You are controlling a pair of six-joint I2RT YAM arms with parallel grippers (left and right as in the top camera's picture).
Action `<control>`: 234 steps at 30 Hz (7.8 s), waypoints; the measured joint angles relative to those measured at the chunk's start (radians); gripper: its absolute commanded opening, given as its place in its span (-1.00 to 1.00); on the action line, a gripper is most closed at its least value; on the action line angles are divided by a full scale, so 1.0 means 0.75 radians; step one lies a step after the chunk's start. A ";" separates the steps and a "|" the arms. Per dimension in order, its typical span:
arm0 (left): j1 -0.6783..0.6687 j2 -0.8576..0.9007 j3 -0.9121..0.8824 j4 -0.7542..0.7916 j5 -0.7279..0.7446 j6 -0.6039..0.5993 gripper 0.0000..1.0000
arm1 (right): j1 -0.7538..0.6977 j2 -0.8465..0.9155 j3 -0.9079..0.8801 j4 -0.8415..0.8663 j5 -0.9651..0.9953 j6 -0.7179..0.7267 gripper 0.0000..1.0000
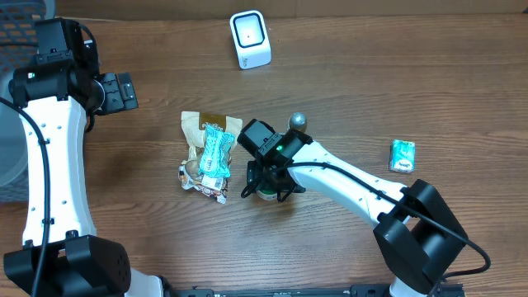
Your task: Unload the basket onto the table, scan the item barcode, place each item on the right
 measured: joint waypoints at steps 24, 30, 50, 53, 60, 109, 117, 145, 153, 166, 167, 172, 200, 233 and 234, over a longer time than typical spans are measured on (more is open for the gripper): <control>0.000 0.000 0.000 0.000 0.000 0.000 0.99 | 0.000 0.001 0.013 -0.124 0.017 -0.052 0.54; -0.001 0.000 0.000 0.000 0.000 0.001 0.99 | 0.000 0.002 0.013 -0.102 0.016 -0.095 1.00; -0.001 0.000 0.000 0.000 0.000 0.001 0.99 | 0.003 0.002 0.013 -0.077 0.076 -0.068 1.00; -0.001 0.000 0.000 0.000 0.000 0.000 0.99 | 0.014 0.002 0.013 -0.095 0.075 -0.068 1.00; -0.001 0.000 0.000 0.000 0.000 0.000 1.00 | 0.067 0.002 0.013 -0.098 0.076 -0.070 0.71; -0.001 0.000 0.000 0.000 0.000 0.000 0.99 | 0.060 0.002 0.013 -0.122 0.055 0.023 0.46; -0.001 0.000 0.000 0.000 0.000 0.001 0.99 | 0.060 0.002 0.013 -0.128 0.052 0.035 0.20; -0.001 0.000 0.000 0.000 0.000 0.001 0.99 | 0.060 0.006 0.013 -0.099 0.052 -0.093 0.63; -0.001 0.000 0.000 0.000 0.000 0.000 0.99 | 0.060 0.009 0.013 -0.097 0.052 -0.048 0.62; -0.001 0.000 0.000 0.000 0.000 0.000 0.99 | 0.059 0.101 0.013 -0.092 0.064 -0.034 0.50; -0.001 0.000 0.000 0.000 0.000 0.000 0.99 | 0.060 0.101 0.013 -0.091 0.066 -0.034 0.50; -0.001 0.000 0.000 0.000 0.000 0.000 0.99 | 0.060 0.101 0.013 -0.087 0.066 -0.033 0.51; -0.001 0.000 0.000 0.000 0.000 0.000 0.99 | 0.060 0.101 0.013 -0.083 0.064 -0.010 0.50; -0.001 0.000 0.000 0.000 0.000 0.001 0.99 | 0.060 0.101 -0.002 -0.038 0.070 0.001 0.47; -0.001 0.000 0.000 0.000 0.000 0.001 0.99 | 0.060 0.101 -0.008 -0.034 0.069 0.000 0.47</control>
